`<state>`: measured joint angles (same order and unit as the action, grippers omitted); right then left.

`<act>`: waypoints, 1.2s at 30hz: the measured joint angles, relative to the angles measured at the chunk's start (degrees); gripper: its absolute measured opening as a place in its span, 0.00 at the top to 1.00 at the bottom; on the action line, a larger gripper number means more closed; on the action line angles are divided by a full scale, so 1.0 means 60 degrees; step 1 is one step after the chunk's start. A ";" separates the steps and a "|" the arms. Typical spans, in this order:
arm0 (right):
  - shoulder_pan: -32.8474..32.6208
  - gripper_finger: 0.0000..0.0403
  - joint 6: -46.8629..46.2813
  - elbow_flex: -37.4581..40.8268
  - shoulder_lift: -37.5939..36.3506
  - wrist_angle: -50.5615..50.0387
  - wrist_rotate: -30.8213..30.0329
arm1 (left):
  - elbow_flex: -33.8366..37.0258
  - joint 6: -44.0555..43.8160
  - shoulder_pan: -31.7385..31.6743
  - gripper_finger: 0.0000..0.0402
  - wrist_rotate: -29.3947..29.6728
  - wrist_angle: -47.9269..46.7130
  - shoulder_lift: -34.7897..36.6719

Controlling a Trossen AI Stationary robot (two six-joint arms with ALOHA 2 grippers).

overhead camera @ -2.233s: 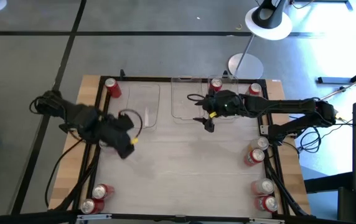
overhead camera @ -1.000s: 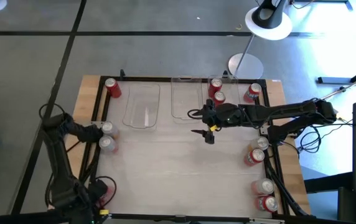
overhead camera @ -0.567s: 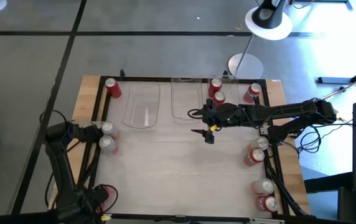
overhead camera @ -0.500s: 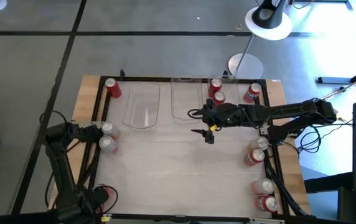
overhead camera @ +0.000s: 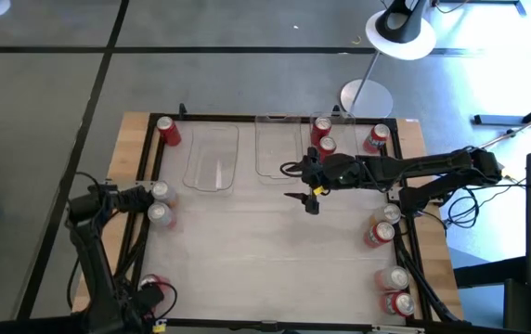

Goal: Sort soda cans
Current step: Move the bottom red black soda can to the center

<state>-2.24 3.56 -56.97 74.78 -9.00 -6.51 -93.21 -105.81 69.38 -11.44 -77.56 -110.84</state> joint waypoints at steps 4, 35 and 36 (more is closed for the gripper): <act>0.0000 0.16 0.0124 0.0000 0.0000 0.0030 0.0001 | 0.0000 0.0142 0.0012 0.09 0.0017 -0.0013 -0.0145; -0.0004 0.16 0.0243 0.0000 0.0018 0.0274 -0.0069 | -0.0023 0.0975 0.0092 0.20 -0.0018 -0.0370 -0.0917; 0.0000 0.16 0.0243 0.0002 0.0018 0.0275 -0.0069 | -0.0012 0.0977 0.0065 0.20 -0.0058 -0.0403 -0.0900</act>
<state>-2.24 5.02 -56.96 74.89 -7.34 -6.92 -93.28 -99.95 69.78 -11.79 -79.98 -116.23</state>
